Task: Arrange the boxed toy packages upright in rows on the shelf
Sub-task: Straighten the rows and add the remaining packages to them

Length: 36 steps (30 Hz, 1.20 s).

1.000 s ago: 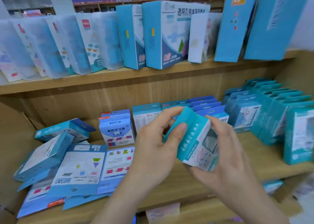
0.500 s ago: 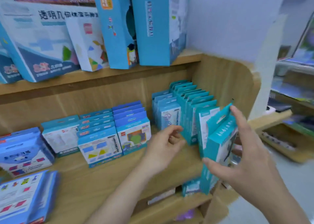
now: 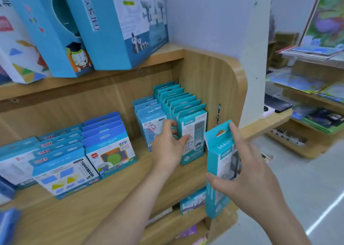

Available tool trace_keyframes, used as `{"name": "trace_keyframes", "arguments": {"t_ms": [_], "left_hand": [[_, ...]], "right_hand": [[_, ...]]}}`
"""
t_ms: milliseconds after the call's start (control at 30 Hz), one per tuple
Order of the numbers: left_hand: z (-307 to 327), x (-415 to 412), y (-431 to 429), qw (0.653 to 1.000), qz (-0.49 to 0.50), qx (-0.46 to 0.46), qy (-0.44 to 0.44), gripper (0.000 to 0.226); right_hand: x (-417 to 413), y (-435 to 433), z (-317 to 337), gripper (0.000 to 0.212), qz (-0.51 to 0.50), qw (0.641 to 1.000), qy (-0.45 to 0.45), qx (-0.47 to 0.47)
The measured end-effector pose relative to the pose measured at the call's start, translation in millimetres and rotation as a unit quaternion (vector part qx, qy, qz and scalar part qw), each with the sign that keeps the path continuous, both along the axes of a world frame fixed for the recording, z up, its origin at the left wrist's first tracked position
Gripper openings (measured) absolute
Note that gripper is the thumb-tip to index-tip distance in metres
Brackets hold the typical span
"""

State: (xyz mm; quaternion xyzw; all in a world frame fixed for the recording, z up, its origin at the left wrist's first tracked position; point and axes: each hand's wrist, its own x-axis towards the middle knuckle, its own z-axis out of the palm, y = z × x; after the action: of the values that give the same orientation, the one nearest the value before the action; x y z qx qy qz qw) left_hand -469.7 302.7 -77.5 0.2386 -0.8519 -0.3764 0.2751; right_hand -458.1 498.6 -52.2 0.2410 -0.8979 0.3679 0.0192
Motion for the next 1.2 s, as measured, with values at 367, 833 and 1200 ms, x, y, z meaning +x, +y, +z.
{"name": "trace_keyframes", "arguments": {"t_ms": [367,833,1200], "left_hand": [[-4,-2,-16,0.999,-0.003,-0.035,0.032,0.042],[-11,29,-8,0.973,-0.187,0.133,0.015,0.067],[-37,-1,14,0.987,-0.008,-0.156,-0.037,0.084]], "right_hand": [[-17,-34,-10,0.114,-0.009,0.997,0.047,0.053],[-48,-85,-33,0.100,-0.037,0.987,0.116,0.101],[-47,-64,-16,0.081,0.013,0.981,0.127,0.145]]}}
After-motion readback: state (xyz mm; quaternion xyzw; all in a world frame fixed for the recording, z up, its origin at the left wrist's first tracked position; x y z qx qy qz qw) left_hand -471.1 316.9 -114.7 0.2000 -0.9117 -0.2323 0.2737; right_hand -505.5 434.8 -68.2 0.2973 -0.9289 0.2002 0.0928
